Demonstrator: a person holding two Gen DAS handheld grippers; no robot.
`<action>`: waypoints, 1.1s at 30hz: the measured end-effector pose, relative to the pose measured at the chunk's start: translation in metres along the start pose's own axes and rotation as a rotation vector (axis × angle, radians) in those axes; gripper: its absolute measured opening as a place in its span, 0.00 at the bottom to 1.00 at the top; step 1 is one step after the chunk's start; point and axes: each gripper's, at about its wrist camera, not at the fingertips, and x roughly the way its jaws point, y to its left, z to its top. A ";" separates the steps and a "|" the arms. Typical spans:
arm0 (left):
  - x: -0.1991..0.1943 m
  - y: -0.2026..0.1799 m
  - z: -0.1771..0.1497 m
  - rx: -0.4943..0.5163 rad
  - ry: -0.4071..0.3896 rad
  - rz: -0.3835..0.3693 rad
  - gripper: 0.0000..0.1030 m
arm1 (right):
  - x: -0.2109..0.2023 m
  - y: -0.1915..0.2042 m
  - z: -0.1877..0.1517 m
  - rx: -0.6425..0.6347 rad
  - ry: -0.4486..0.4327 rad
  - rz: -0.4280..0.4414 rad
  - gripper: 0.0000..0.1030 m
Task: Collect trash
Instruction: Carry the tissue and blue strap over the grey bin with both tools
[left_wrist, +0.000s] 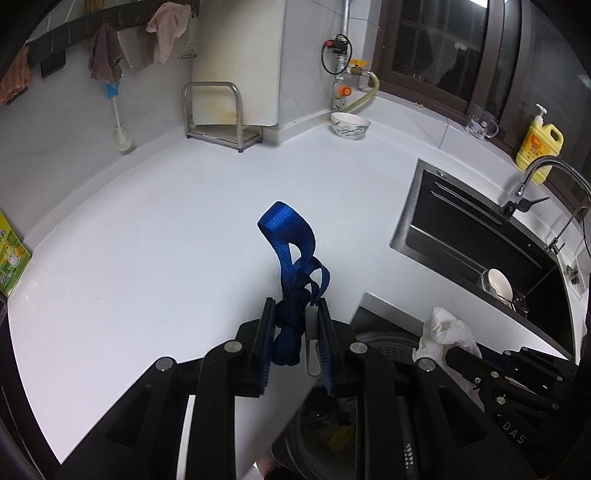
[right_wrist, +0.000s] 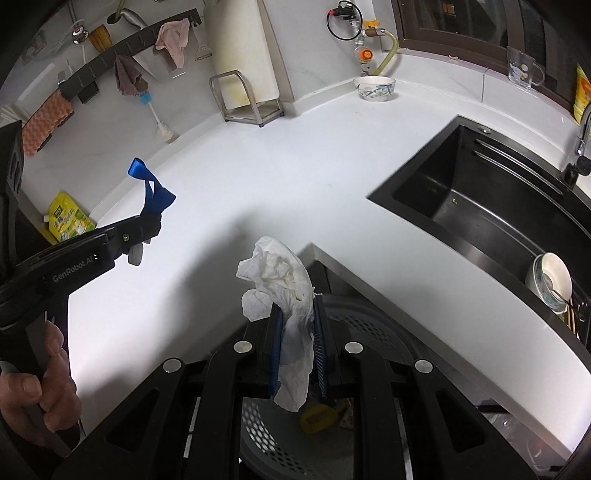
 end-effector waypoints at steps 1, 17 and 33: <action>-0.002 -0.006 -0.003 0.001 0.000 0.001 0.21 | -0.002 -0.002 -0.003 -0.002 0.003 0.002 0.15; 0.004 -0.062 -0.049 -0.009 0.104 0.019 0.21 | -0.008 -0.057 -0.049 -0.006 0.085 0.059 0.15; 0.039 -0.082 -0.087 -0.003 0.225 0.031 0.21 | 0.028 -0.075 -0.070 0.004 0.189 0.073 0.15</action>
